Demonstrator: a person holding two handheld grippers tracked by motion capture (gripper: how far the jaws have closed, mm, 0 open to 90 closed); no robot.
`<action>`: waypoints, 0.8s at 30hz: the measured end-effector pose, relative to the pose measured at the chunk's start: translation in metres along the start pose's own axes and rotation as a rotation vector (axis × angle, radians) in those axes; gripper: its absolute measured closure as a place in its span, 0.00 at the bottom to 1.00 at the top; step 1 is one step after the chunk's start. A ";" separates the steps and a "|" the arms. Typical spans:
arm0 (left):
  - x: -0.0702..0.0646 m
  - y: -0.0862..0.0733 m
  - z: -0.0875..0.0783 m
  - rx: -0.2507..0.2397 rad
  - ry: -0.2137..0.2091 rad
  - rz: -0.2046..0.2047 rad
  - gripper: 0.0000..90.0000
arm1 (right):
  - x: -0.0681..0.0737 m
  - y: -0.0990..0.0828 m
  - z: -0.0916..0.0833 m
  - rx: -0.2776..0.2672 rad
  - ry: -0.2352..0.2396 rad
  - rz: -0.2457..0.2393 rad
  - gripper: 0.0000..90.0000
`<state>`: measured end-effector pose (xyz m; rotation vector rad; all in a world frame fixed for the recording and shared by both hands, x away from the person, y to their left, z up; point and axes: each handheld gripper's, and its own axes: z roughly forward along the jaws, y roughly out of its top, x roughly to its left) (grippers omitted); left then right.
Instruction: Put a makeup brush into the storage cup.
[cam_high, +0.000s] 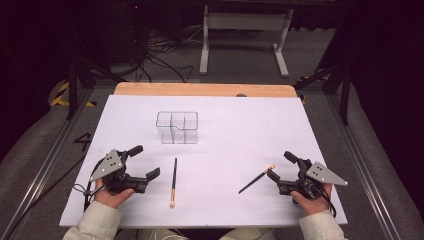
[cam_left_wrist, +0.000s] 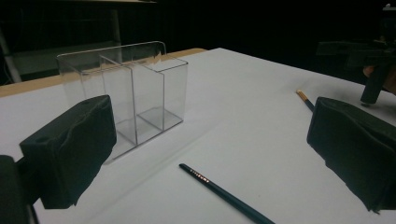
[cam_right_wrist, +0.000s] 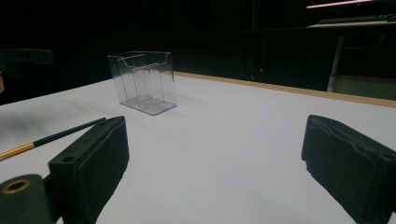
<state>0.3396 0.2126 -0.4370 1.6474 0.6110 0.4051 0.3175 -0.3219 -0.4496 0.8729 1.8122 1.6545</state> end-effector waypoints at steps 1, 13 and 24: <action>0.000 0.001 0.001 -0.003 -0.002 -0.003 0.03 | 0.000 0.000 -0.001 0.000 0.000 0.003 0.09; -0.001 0.025 0.012 0.175 -0.027 -0.012 0.02 | -0.001 0.001 -0.001 -0.002 -0.006 0.001 0.09; -0.001 0.049 0.019 0.366 -0.036 0.069 0.03 | -0.001 0.001 -0.003 -0.003 -0.009 0.002 0.09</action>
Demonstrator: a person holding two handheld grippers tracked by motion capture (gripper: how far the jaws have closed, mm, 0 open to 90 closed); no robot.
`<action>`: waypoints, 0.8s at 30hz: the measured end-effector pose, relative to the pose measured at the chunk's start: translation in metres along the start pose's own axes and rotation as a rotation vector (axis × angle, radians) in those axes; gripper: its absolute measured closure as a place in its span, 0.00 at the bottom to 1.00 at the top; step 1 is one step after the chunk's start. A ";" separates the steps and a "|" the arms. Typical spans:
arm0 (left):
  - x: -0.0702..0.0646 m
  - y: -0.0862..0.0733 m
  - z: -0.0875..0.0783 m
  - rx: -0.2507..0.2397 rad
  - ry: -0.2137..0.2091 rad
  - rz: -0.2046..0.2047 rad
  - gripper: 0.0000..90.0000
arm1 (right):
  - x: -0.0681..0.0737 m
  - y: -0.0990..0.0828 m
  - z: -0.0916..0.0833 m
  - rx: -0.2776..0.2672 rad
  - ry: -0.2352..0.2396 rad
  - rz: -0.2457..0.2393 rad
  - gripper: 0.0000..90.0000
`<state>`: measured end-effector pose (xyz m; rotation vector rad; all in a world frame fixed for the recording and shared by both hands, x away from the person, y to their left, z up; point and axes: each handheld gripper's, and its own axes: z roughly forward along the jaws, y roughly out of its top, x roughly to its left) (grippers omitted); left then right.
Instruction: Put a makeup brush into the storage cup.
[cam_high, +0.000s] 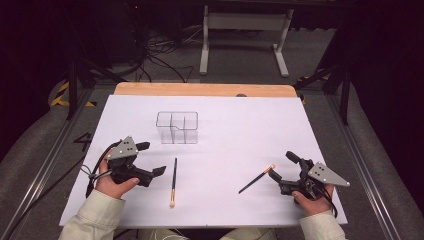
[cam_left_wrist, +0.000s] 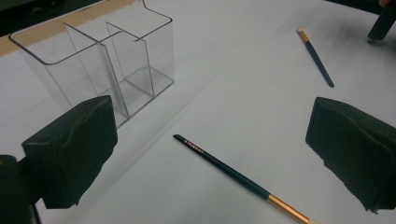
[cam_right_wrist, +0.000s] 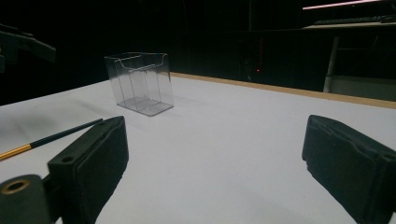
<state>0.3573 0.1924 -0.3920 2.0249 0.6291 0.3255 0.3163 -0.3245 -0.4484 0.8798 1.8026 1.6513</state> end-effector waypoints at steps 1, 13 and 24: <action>0.000 0.002 0.001 0.010 -0.001 0.006 0.03 | 0.000 0.000 0.000 0.000 -0.001 -0.001 0.09; -0.006 0.018 0.016 0.181 -0.063 0.124 0.09 | -0.001 0.000 -0.002 0.002 -0.011 0.000 0.08; -0.006 0.026 0.026 0.313 -0.088 0.220 0.10 | -0.001 -0.001 -0.006 0.000 -0.024 0.007 0.08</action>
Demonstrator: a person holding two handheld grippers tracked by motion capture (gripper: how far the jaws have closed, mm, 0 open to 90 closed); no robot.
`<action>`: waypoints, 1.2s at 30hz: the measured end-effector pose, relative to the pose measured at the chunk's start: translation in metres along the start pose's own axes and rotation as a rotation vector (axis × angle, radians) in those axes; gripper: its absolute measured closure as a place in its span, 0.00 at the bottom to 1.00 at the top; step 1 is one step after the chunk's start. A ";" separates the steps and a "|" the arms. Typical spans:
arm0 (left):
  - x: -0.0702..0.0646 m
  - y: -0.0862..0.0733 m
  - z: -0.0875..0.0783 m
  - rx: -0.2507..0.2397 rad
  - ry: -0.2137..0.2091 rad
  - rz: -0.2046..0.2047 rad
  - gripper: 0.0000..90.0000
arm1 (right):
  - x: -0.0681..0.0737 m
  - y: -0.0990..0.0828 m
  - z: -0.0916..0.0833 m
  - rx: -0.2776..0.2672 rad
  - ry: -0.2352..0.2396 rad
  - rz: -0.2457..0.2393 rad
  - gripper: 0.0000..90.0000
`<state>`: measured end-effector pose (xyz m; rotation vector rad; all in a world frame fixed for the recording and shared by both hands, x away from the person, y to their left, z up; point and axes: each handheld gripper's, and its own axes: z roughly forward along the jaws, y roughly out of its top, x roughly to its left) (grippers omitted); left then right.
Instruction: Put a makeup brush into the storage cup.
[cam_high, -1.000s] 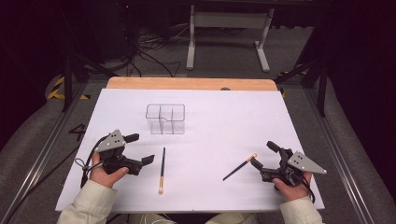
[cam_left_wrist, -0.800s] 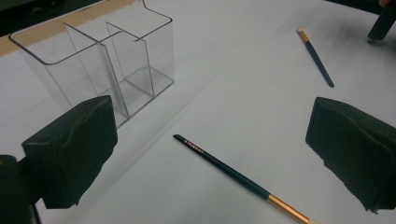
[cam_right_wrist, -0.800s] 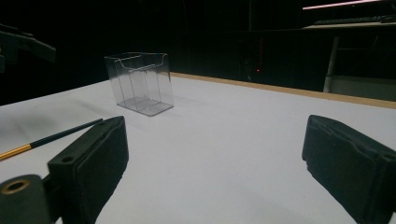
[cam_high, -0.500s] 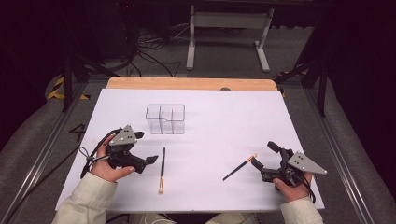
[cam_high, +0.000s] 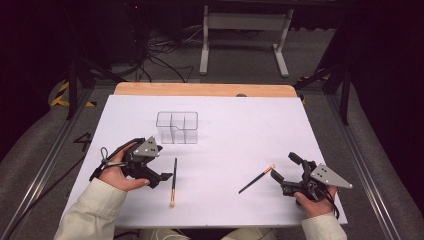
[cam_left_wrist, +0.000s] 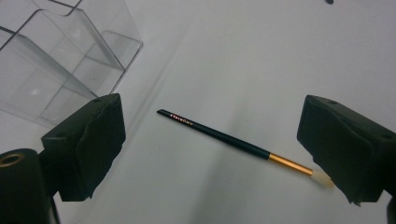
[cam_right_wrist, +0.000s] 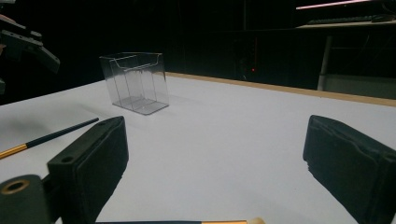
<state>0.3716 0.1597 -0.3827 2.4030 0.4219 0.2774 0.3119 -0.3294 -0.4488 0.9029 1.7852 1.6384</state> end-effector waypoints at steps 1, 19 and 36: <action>0.000 0.001 0.001 0.009 -0.010 0.014 0.10 | 0.000 0.000 -0.001 0.000 0.000 -0.001 0.08; 0.007 0.012 0.011 0.114 -0.062 0.113 0.10 | 0.000 0.000 -0.013 -0.012 -0.026 0.029 0.08; 0.003 0.019 0.021 0.161 -0.150 0.270 0.17 | 0.000 -0.001 -0.017 -0.015 -0.027 0.037 0.08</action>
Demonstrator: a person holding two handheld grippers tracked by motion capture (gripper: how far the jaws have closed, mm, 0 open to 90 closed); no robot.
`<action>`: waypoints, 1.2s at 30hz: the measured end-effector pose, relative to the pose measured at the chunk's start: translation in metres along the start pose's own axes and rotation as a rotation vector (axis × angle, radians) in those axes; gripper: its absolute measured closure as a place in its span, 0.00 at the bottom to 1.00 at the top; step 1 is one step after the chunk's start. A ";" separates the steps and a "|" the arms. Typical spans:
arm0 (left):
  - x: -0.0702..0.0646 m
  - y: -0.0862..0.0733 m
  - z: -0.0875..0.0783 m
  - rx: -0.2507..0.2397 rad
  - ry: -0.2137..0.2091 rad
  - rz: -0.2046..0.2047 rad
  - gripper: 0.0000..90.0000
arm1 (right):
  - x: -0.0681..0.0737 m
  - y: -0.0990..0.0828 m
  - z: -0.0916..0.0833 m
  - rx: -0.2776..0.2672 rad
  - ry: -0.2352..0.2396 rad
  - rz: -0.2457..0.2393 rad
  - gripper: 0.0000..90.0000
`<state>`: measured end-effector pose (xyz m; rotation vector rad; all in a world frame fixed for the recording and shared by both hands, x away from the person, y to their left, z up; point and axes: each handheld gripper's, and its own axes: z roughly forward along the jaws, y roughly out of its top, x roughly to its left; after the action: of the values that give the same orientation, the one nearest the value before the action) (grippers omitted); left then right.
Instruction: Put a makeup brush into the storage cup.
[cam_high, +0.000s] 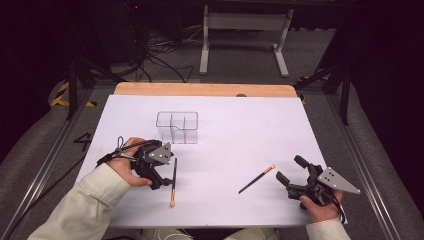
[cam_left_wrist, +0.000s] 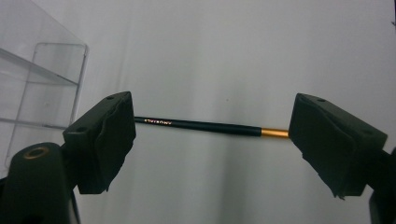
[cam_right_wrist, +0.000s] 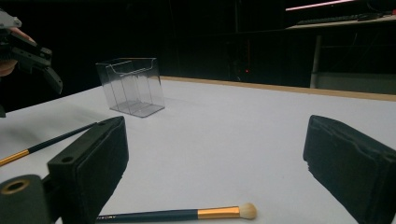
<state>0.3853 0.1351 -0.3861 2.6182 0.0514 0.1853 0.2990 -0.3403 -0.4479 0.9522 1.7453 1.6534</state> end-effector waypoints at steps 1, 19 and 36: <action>0.000 0.000 0.001 0.004 -0.004 0.002 0.17 | 0.000 0.000 -0.001 -0.001 -0.002 -0.001 0.08; 0.004 0.011 0.012 0.109 -0.046 0.135 0.19 | 0.000 -0.001 -0.017 -0.013 -0.034 0.013 0.08; 0.007 0.015 0.028 0.214 -0.087 0.217 0.21 | 0.001 -0.003 -0.036 -0.027 -0.078 0.035 0.08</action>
<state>0.3965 0.1087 -0.4022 2.8392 -0.2577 0.1470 0.2696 -0.3618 -0.4475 1.0268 1.6598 1.6352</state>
